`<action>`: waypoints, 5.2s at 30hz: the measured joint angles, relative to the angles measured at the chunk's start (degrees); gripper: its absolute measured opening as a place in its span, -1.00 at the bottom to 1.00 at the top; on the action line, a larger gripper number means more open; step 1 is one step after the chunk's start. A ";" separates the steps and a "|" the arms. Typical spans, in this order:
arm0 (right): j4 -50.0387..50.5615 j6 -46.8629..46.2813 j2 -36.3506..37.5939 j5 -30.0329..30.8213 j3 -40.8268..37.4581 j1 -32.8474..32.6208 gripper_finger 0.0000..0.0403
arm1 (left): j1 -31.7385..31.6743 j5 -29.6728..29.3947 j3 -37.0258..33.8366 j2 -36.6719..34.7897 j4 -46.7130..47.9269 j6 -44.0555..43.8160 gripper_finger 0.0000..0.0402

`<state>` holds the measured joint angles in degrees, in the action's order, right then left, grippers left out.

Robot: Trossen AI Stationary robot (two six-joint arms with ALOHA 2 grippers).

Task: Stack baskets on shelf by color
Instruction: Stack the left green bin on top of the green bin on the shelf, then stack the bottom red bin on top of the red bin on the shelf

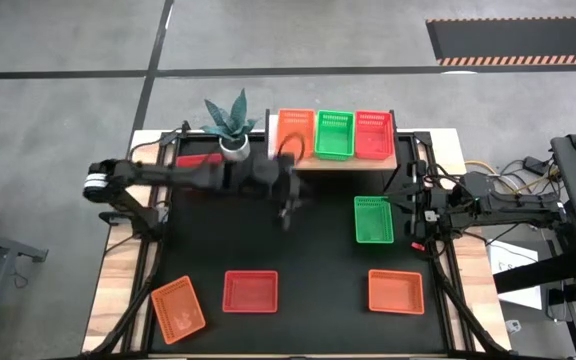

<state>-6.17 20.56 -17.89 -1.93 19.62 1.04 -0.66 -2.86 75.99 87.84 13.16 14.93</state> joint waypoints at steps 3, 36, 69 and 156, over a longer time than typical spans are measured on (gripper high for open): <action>0.09 -1.55 -1.30 1.45 0.02 0.02 -0.91 | 6.62 -0.14 -7.44 -2.78 -2.32 -0.55 -0.42; 35.25 -9.13 -44.29 25.10 36.98 7.92 -0.91 | 22.79 -17.20 -37.32 -19.78 -34.83 3.68 -0.42; 39.03 -13.43 -39.57 17.35 35.50 -1.76 -0.91 | 22.79 -27.47 -38.03 -20.18 -30.76 -10.72 -0.42; 18.16 -0.35 -104.64 -15.22 75.14 -15.04 -0.01 | 24.12 -35.06 -39.22 -31.67 -16.81 6.48 -0.98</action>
<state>11.98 20.20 -122.53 -17.15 94.75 -14.00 23.46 -37.92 36.77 56.16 -3.65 21.41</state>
